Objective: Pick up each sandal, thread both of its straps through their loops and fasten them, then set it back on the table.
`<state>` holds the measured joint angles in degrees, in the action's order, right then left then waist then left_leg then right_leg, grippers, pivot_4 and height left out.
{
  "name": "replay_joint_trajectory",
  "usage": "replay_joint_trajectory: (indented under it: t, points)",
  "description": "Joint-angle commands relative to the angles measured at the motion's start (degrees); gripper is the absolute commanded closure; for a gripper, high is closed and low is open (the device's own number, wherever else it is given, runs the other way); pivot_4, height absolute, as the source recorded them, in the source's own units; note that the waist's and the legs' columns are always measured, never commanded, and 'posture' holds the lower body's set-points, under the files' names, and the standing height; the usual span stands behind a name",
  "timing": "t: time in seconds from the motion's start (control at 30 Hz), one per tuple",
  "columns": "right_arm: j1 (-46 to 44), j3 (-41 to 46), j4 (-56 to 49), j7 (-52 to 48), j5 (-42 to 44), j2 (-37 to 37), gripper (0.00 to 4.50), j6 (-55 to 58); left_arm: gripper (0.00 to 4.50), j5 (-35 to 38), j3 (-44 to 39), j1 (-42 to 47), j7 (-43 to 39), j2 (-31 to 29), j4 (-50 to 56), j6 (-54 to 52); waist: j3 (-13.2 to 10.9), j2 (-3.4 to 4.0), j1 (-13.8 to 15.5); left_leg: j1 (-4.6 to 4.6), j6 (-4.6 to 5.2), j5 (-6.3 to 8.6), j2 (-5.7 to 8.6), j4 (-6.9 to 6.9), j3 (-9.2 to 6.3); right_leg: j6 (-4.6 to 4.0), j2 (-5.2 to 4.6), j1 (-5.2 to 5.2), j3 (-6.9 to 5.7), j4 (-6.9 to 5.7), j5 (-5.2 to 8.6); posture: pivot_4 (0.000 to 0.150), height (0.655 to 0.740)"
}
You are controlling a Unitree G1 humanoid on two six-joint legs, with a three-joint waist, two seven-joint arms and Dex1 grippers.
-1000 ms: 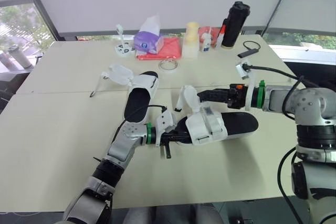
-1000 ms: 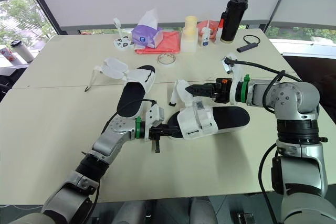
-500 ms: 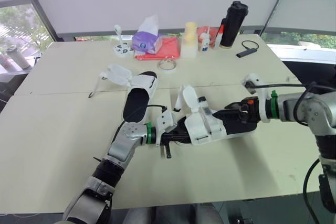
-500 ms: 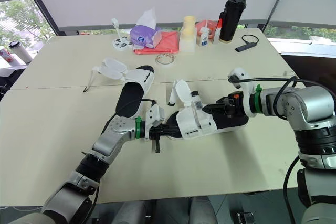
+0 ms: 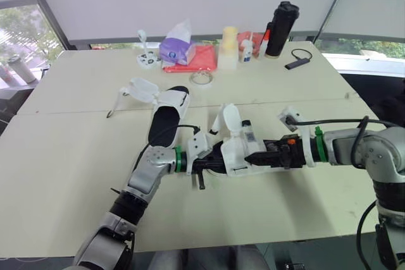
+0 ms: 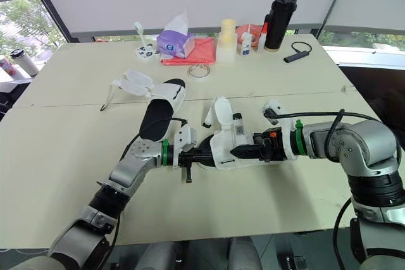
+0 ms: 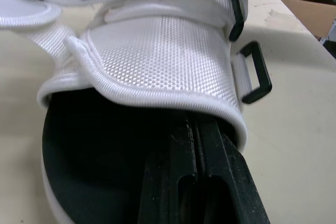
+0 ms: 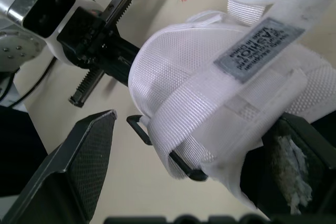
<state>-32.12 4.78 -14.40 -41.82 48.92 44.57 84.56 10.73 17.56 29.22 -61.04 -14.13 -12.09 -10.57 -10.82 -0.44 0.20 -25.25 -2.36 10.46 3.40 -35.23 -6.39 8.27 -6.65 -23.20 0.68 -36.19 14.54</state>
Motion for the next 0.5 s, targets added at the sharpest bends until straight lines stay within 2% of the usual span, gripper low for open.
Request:
replay_joint_trajectory:
  t: [0.03, 0.37, 0.47, 0.5]
  points:
    - [0.1, 1.6, -3.4, 0.8, 2.5, -1.3, 0.03, 1.5, 4.5, 1.6, -1.1, 1.2, -0.2, -0.3, 3.5, -0.7, 0.0, 0.0, 0.0, 0.0, 0.0, 0.0, -0.01, 0.0, 0.0, 0.0, 0.01, 0.0, 0.0, 0.0, 0.0, 0.15, 0.74]
    - [-1.5, -1.1, -2.2, -2.6, -2.9, 9.4, 0.03, -5.6, 4.5, 0.0, 0.6, -0.7, -0.7, -0.2, 2.4, 0.4, 0.0, 0.0, 0.4, -0.02, 0.0, 0.0, 0.01, -0.03, 0.03, 0.0, -0.01, 0.02, 0.0, 0.03, 0.0, 0.15, 0.74]
    - [-4.9, -2.7, 2.6, -3.8, -5.2, 9.8, 0.03, -8.3, 4.5, -0.5, 1.3, -0.9, -1.2, -0.2, 1.3, 1.2, 0.0, 0.02, 0.1, -0.01, 0.0, 0.0, 0.0, -0.01, 0.06, 0.0, -0.01, 0.0, 0.01, 0.03, 0.01, 0.15, 0.74]
    - [-7.7, -3.7, 7.0, -4.2, -5.6, 7.7, 0.03, -8.4, 4.5, -1.0, 1.8, -0.9, -1.6, -0.3, 0.5, 2.0, 0.0, 0.02, 0.2, -0.01, 0.0, 0.0, 0.0, -0.02, 0.08, -0.01, -0.01, 0.0, 0.02, 0.02, 0.01, 0.15, 0.74]
